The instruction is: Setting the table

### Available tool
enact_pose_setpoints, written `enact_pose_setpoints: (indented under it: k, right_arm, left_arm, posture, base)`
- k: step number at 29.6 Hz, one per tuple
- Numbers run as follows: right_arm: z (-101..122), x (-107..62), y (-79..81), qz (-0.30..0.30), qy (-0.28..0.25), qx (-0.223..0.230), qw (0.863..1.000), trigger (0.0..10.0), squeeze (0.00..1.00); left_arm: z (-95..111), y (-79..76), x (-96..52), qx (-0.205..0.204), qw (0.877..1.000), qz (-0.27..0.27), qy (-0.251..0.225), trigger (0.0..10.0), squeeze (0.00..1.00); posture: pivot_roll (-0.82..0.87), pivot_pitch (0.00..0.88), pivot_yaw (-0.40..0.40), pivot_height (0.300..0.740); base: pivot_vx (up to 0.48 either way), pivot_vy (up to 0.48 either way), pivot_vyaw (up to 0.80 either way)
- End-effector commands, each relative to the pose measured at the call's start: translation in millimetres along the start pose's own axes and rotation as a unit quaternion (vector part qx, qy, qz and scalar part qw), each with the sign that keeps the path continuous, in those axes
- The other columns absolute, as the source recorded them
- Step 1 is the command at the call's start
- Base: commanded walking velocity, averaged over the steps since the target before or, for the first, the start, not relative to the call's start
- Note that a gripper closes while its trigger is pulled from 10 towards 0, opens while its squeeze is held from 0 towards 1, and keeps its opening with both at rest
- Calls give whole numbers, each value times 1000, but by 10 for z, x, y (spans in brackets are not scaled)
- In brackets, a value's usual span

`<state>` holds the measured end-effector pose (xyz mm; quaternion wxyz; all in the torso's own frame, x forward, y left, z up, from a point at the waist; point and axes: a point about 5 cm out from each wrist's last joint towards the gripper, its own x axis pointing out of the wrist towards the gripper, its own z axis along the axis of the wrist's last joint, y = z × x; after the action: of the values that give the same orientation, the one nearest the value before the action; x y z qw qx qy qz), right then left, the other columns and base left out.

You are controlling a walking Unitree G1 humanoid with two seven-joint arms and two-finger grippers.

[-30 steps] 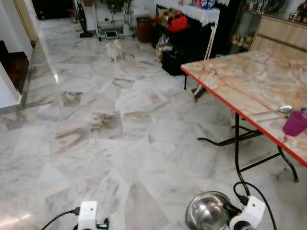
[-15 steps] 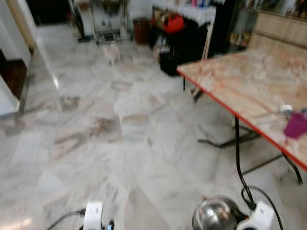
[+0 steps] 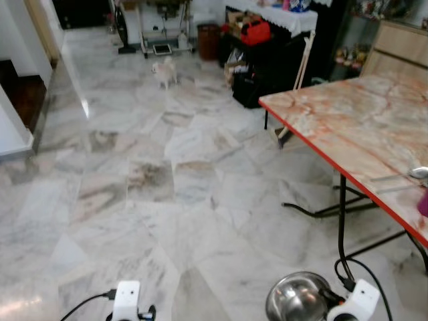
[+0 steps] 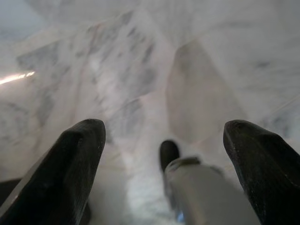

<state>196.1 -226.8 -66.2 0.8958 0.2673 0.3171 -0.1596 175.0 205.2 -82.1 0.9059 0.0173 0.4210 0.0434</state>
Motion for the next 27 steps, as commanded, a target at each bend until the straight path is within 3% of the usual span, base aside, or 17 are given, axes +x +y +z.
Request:
enact_pose_setpoints:
  k: [1,20,27]
  right_arm:
    - [16,-38,-125,-16,-3,-2,1000,10000,0]
    - [6,-33,-95,-9,-4,-3,1000,10000,0]
    - [-27,-47,-116,-14,1,-2,1000,10000,0]
  left_arm:
    - [60,-52,20,2,1000,-6,-7,10000,0]
    - [79,-43,24,2,1000,-4,-8,10000,0]
    - [82,-54,26,-1,1000,-6,-8,10000,0]
  posture:
    - [-32,0,-17,740]
    - [-32,0,-15,740]
    - [-35,0,-12,740]
  base:
    - [285,0,0]
    - [281,0,0]
    - [0,0,0]
